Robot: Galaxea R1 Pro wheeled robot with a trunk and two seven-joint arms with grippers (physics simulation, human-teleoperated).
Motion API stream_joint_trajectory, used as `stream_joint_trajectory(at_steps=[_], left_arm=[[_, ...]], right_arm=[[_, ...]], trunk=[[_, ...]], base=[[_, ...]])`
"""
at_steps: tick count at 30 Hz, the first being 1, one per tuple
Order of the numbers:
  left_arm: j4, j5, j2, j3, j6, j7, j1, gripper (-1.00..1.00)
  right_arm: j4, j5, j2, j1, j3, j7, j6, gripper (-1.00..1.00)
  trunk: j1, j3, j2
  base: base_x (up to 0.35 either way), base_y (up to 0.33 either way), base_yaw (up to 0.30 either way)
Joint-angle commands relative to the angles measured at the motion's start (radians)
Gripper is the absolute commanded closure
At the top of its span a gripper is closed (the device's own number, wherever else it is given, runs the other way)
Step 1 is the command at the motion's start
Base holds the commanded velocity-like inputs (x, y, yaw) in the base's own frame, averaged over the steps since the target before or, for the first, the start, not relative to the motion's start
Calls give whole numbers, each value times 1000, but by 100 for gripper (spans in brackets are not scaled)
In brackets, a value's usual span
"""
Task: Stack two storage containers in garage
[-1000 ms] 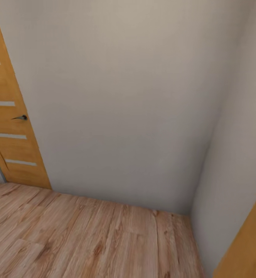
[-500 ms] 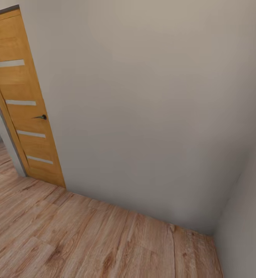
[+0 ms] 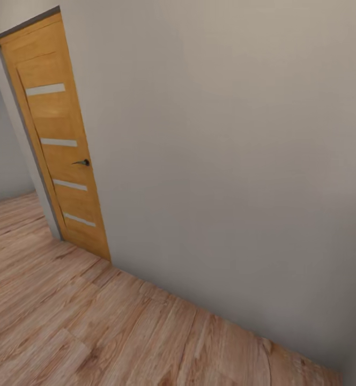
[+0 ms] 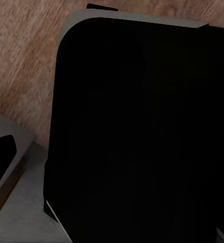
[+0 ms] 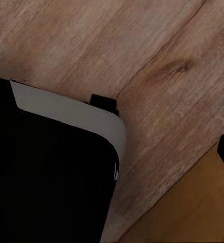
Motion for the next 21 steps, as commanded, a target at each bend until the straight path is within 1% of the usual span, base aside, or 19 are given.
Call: stream_joint_trajectory(at_steps=[1,7,15,16,17,18,19,21], left_arm=[[0,8,0,0,-1,0,0,-100],[0,8,0,0,-1,0,0,-100],[0,8,1,0,-1,0,0,-100],[0,8,1,0,-1,0,0,-100],[0,8,1,0,-1,0,0,-100],[0,8,1,0,-1,0,0,-100],[0,8,1,0,-1,0,0,-100],[0,8,1,0,-1,1,0,-100]], right_arm=[[3,2,0,-1,4,-1,-6,-100],[3,0,3,-1,1,-1,-9,-100],[3,-3,15,-1,-3,-8,-19,-100],[3,-25,18,-1,-5,-12,-19,-100],[3,-60,20,-1,-6,-12,-19,-100],[3,-76,21,-1,-5,-13,-18,-100],[3,-107,22,-1,-5,-13,-18,-100],[2,-137,22,-1,-5,-13,-17,-100]], trunk=[[1,-1,0],[1,-1,0],[1,-1,0],[1,-1,0],[1,-1,0],[1,-1,0],[1,-1,0],[1,-1,0]], base=[[319,0,269],[319,0,269],[318,0,269],[313,0,271],[303,0,279],[294,0,283],[273,0,287],[231,0,287]])
